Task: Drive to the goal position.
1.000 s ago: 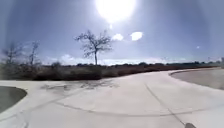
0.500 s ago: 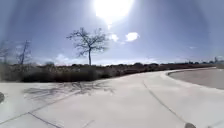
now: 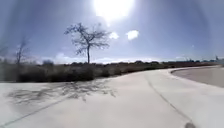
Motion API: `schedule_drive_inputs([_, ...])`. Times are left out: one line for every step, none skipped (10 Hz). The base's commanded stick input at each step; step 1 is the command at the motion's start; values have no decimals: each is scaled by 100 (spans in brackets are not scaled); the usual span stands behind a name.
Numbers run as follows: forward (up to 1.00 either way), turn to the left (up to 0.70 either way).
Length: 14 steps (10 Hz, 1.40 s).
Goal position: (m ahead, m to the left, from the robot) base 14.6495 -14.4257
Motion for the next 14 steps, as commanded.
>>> schedule_drive_inputs([100, -36])
schedule_drive_inputs([100, -11])
schedule_drive_inputs([100, 0])
schedule_drive_inputs([100, 0])
schedule_drive_inputs([100, 0])
schedule_drive_inputs([100, 0])
schedule_drive_inputs([100, 0])
schedule_drive_inputs([100, 0])
schedule_drive_inputs([100, 0])
schedule_drive_inputs([100, 0])
schedule_drive_inputs([100, -2])
schedule_drive_inputs([100, -19])
schedule_drive_inputs([100, -36])
schedule_drive_inputs([100, -40])
